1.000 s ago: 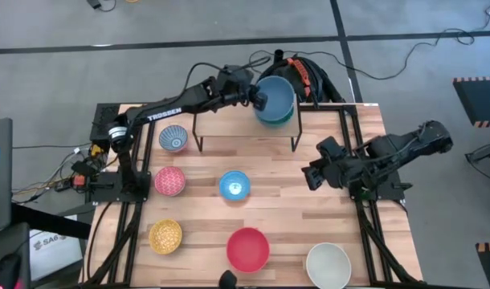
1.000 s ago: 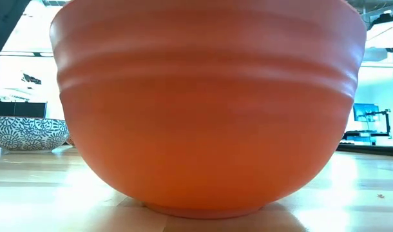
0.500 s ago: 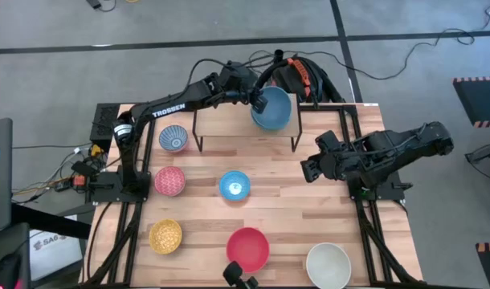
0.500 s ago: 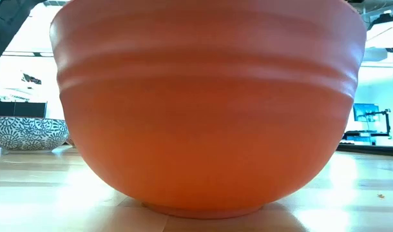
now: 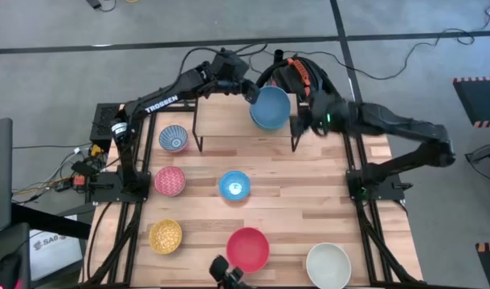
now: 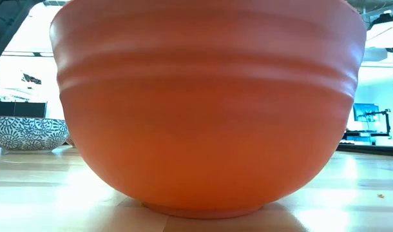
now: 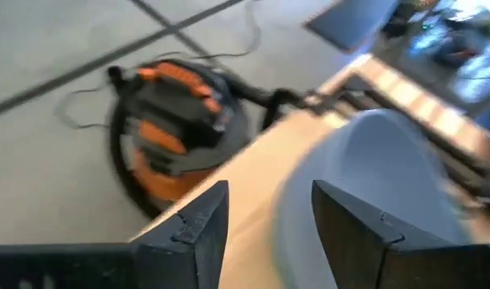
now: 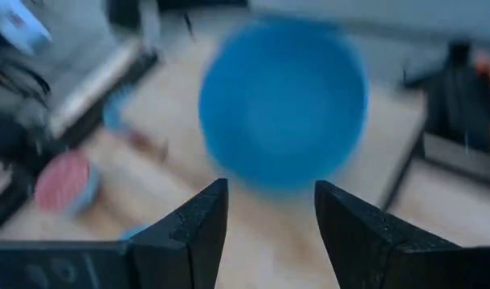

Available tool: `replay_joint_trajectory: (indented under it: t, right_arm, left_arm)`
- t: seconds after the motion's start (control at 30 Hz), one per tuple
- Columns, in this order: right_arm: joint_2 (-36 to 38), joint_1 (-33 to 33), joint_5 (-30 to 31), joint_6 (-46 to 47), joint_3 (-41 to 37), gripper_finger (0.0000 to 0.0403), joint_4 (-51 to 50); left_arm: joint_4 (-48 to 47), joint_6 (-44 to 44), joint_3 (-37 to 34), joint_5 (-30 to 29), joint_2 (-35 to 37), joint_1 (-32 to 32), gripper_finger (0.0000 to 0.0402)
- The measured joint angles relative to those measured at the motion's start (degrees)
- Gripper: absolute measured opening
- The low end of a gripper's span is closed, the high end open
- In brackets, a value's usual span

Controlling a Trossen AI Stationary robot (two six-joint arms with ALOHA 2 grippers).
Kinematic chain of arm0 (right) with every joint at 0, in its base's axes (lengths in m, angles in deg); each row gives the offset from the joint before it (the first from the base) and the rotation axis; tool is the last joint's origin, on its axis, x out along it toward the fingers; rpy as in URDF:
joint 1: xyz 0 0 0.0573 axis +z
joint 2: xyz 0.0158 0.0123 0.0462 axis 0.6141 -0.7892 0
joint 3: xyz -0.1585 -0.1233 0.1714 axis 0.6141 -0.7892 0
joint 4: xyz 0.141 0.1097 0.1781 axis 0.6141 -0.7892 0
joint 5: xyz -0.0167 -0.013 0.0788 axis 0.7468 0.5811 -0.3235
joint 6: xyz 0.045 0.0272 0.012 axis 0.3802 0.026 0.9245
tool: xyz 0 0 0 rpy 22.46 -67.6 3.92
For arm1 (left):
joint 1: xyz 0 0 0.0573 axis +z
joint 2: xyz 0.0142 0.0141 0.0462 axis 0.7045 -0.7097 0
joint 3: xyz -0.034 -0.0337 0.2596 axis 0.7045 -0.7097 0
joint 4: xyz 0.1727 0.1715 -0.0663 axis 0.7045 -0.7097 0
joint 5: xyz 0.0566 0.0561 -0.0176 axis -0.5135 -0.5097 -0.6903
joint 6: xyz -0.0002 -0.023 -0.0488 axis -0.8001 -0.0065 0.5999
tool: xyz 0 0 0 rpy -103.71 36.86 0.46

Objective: Place and stack bowls onto a shelf
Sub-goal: Stack the blue bowl on top of the green bowl on the shelf

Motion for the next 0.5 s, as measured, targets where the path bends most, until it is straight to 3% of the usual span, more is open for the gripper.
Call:
replay_joint_trajectory:
  t: [0.23, 0.5]
  right_arm:
    - [-6.53, -14.87, -13.44, -11.32, 0.00, 0.0210, 20.32]
    - [-15.33, -20.03, -21.20, -14.26, 0.00, 0.0209, 32.28]
  left_arm:
    - [-3.99, -0.65, -0.14, 0.99, -3.56, 0.96, 0.0149]
    - [-6.40, -1.66, -0.09, -1.86, -1.21, 0.74, 0.0146]
